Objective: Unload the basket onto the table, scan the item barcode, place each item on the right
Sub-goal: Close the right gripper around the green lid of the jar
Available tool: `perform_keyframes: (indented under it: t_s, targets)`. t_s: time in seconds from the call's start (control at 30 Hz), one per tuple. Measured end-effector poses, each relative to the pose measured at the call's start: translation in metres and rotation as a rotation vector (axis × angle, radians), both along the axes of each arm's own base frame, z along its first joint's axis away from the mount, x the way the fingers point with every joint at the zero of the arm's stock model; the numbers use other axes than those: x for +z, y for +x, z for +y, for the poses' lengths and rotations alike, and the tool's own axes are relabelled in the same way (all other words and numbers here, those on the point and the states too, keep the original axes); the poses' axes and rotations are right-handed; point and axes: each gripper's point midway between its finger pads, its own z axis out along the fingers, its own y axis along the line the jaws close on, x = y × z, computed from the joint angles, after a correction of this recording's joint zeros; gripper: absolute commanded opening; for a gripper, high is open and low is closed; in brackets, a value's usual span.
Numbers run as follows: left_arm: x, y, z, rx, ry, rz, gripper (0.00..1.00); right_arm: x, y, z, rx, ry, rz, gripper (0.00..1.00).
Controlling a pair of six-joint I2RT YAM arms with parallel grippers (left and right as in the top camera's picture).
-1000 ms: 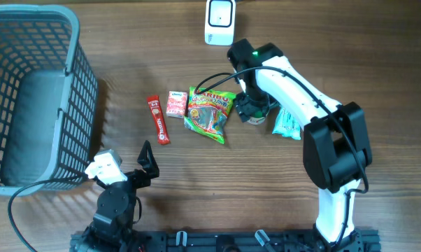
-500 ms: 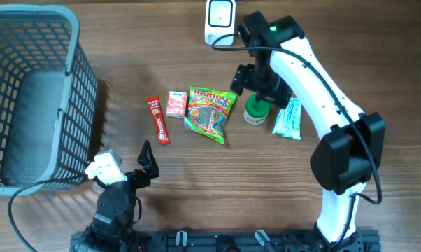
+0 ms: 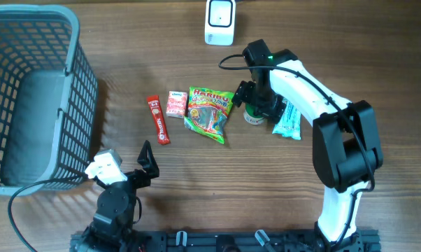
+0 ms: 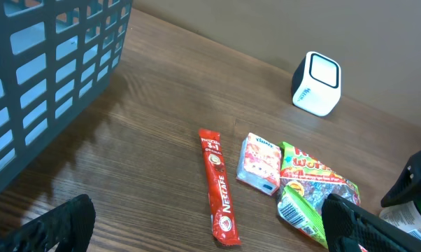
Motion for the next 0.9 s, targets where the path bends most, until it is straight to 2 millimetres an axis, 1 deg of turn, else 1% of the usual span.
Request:
perform_keyframes:
  t_s: [0.07, 0.17, 0.23, 0.3, 0.37, 0.4, 0.47, 0.53, 0.57, 0.63, 0.67, 0.73, 0.77, 0.83, 0.9]
  targets:
    - [0.000, 0.000, 0.000, 0.000, 0.000, 0.000, 1.00, 0.000, 0.002, 0.001, 0.003, 0.003, -0.010, 0.89]
    - [0.000, 0.000, 0.000, 0.000, 0.000, 0.000, 1.00, -0.002, 0.004, 0.000, 0.010, -0.003, -0.022, 0.86]
    - [0.000, 0.000, 0.000, 0.000, 0.000, 0.000, 1.00, -0.006, 0.002, -0.002, 0.009, -0.012, -0.020, 0.85]
    - [0.000, 0.000, 0.000, 0.000, 0.000, 0.000, 1.00, -0.014, -0.001, -0.005, 0.009, -0.019, -0.016, 0.81]
    - [0.000, 0.000, 0.000, 0.000, 0.000, 0.000, 1.00, -0.017, -0.002, -0.006, 0.009, -0.023, -0.019, 0.73]
    - [0.000, 0.000, 0.000, 0.000, 0.000, 0.000, 1.00, -0.017, -0.001, -0.006, 0.010, -0.025, -0.021, 0.67]
    - [0.000, 0.000, 0.000, 0.000, 0.000, 0.000, 1.00, -0.017, -0.001, -0.006, 0.013, -0.025, -0.024, 0.62]
    - [0.000, 0.000, 0.000, 0.000, 0.000, 0.000, 1.00, -0.016, -0.002, -0.007, 0.033, -0.028, -0.021, 0.60]
    - [0.000, 0.000, 0.000, 0.000, 0.000, 0.000, 1.00, -0.016, -0.007, -0.008, 0.044, -0.034, 0.000, 0.60]
    - [0.000, 0.000, 0.000, 0.000, 0.000, 0.000, 1.00, -0.011, -0.026, -0.013, 0.060, -0.047, 0.086, 0.60]
    - [0.000, 0.000, 0.000, 0.000, 0.000, 0.000, 1.00, -0.006, -0.032, -0.010, 0.082, -0.029, 0.120, 0.59]
    - [0.000, 0.000, 0.000, 0.000, 0.000, 0.000, 1.00, 0.016, -0.035, 0.002, 0.147, 0.041, 0.161, 0.57]
    - [0.000, 0.000, 0.000, 0.000, 0.000, 0.000, 1.00, 0.029, -0.038, 0.008, 0.175, 0.073, 0.185, 0.57]
    - [0.000, 0.000, 0.000, 0.000, 0.000, 0.000, 1.00, 0.062, -0.044, 0.018, 0.243, 0.141, 0.220, 0.58]
    - [0.000, 0.000, 0.000, 0.000, 0.000, 0.000, 1.00, 0.092, -0.054, 0.027, 0.320, 0.219, 0.252, 0.56]
